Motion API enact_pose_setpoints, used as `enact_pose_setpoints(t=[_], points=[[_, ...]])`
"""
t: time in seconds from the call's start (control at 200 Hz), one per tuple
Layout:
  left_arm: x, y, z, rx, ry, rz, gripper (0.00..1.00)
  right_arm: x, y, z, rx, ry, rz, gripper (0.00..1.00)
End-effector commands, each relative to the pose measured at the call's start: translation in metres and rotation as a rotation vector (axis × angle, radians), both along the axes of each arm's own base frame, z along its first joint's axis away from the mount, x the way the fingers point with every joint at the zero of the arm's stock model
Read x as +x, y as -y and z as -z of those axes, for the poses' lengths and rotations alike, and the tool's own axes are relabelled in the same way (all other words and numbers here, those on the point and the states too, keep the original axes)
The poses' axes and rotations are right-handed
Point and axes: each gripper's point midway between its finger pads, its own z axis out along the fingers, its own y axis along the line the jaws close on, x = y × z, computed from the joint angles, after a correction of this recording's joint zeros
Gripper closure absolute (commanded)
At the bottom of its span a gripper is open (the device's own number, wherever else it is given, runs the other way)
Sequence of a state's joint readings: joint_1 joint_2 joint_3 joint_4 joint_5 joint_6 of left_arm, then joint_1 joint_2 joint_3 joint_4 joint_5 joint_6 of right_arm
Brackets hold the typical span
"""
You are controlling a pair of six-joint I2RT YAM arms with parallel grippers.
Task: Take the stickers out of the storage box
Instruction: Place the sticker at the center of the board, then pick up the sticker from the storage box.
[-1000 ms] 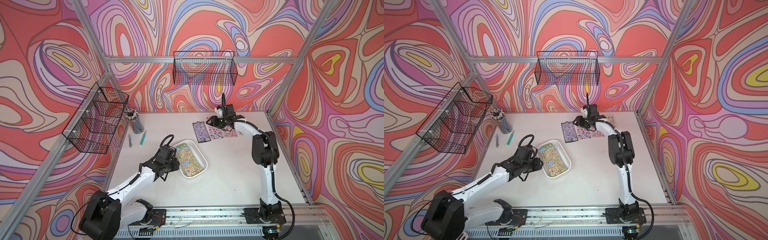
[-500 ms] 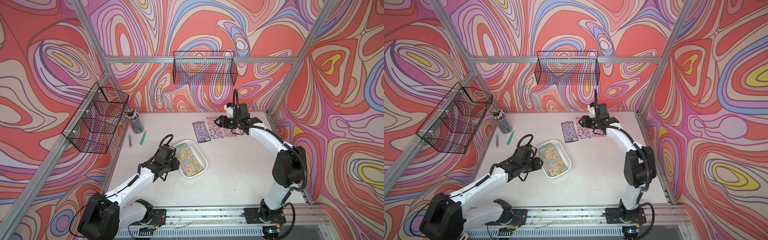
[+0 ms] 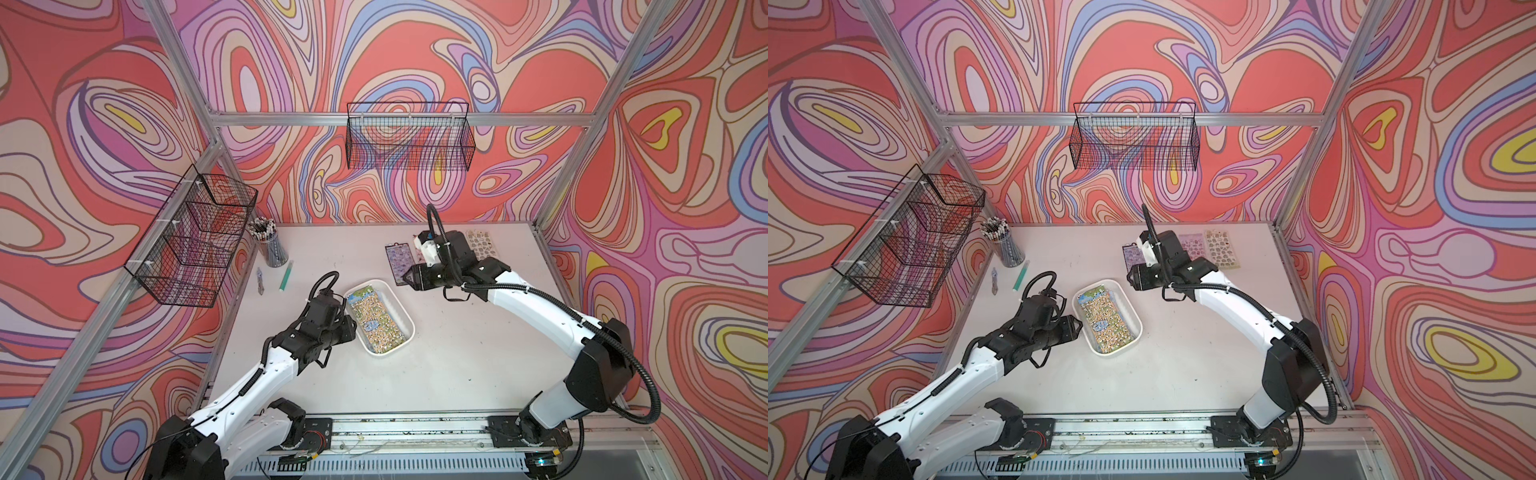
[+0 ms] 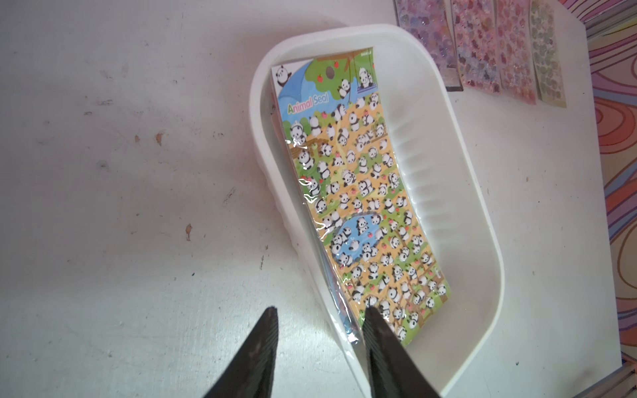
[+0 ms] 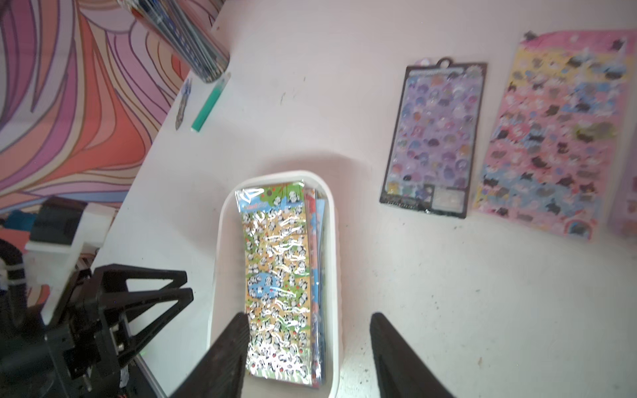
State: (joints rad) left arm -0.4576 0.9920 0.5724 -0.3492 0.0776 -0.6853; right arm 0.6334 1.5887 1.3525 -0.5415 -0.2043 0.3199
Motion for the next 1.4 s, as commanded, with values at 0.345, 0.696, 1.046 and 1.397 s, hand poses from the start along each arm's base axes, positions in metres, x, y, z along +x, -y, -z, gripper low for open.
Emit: enact_pose_setpoints(t=[0.345, 0.696, 1.046, 1.397], points=[[-0.01, -0.003, 0.02, -0.007, -0.06, -0.03, 0.6, -0.038, -0.079, 0.087, -0.081, -0.132, -0.137, 0.46], [-0.015, -0.005, 0.038, 0.004, -0.093, -0.03, 0.59, -0.015, -0.079, 0.123, -0.225, -0.069, -0.049, 0.43], [-0.011, -0.002, 0.034, -0.007, -0.077, -0.024, 0.58, -0.012, -0.086, 0.15, -0.275, -0.082, -0.037, 0.41], [-0.009, 0.0, 0.035, -0.006, -0.074, -0.018, 0.58, -0.015, -0.098, 0.163, -0.259, -0.12, -0.061, 0.42]])
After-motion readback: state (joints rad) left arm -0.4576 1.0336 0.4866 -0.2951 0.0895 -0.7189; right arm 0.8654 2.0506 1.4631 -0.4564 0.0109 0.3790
